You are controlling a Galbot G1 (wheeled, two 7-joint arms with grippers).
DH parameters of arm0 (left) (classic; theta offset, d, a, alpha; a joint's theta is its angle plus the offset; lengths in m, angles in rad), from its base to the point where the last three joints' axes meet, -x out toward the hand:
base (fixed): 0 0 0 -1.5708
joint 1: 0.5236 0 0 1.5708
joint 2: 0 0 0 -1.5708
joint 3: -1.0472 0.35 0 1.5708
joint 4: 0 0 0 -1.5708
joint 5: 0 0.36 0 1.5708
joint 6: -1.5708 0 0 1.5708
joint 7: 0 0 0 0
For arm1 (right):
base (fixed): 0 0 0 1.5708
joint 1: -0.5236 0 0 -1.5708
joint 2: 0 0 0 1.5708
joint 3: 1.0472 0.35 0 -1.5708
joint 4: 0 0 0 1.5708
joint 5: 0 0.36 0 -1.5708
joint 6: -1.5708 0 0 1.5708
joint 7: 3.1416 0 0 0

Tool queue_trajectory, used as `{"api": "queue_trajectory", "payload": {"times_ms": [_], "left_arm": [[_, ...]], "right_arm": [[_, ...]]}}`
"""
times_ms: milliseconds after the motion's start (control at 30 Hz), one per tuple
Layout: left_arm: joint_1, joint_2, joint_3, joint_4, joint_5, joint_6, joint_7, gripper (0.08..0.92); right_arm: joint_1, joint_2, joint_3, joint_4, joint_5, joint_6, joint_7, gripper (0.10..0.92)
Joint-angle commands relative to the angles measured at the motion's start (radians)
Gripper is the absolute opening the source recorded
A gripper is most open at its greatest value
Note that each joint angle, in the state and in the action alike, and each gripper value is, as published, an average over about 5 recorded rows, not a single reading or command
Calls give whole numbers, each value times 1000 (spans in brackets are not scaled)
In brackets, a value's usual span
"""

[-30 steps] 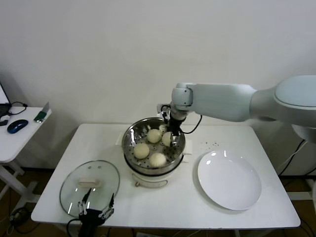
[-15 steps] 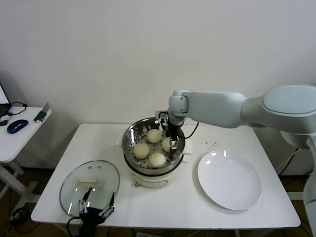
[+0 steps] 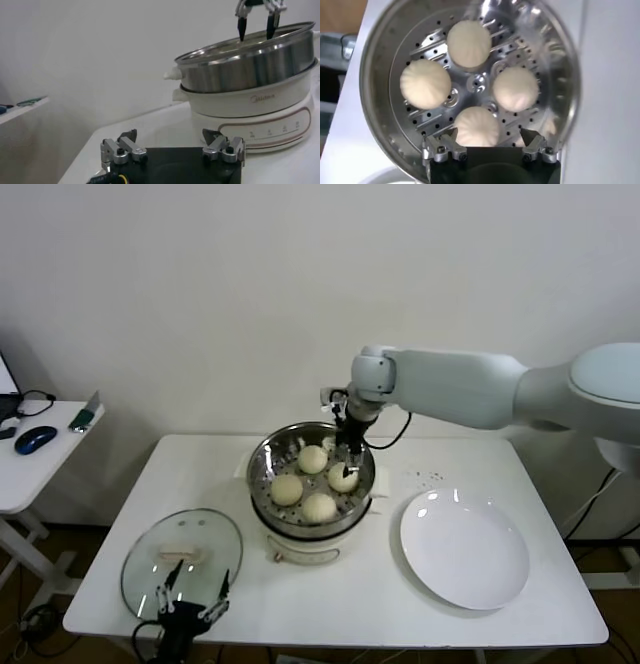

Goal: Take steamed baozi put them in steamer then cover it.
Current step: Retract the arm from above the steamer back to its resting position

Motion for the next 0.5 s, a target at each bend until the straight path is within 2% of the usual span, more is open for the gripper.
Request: {"api": "queue_trajectory", "payload": {"times_ms": [33, 267, 500], "left_arm": [[0, -1, -3, 5, 9, 0, -6, 823], [2, -9, -8, 10, 18, -4, -17, 823], [-6, -6, -29, -5, 17, -8, -30, 823]], "right_arm": [[41, -207, 125, 97, 101, 177, 226, 823], [-55, -387, 226, 215, 93, 276, 417, 823], [-316, -553, 507, 305, 62, 310, 547, 823]]}}
